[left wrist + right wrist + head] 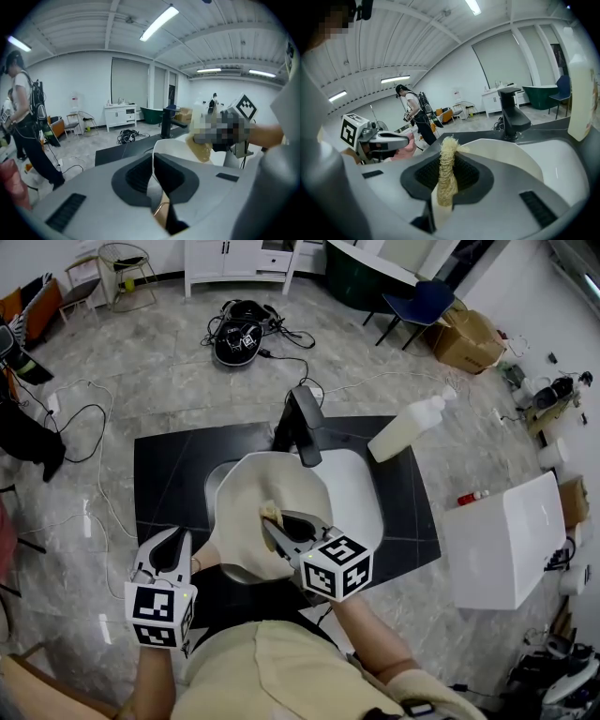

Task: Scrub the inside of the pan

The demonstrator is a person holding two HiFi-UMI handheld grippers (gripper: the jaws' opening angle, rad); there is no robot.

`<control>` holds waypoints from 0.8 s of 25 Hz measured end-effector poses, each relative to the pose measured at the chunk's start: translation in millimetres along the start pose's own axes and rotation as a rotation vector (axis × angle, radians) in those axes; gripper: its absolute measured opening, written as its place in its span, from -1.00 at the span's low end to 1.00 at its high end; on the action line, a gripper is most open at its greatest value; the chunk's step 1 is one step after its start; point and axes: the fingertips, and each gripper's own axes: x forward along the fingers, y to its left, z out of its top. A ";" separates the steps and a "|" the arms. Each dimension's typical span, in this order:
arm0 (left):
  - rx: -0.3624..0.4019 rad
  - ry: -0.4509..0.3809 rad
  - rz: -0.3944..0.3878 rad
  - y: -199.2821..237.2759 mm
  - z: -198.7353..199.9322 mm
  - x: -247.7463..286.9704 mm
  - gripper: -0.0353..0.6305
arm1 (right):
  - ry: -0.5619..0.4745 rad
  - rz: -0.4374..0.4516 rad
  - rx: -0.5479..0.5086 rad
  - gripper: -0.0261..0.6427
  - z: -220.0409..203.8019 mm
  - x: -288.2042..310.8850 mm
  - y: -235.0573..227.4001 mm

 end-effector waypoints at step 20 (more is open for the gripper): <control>0.076 0.034 -0.006 -3.5 -3.5 -1.2 -0.82 | -0.002 -0.049 -0.011 -0.73 -0.3 -2.5 -5.5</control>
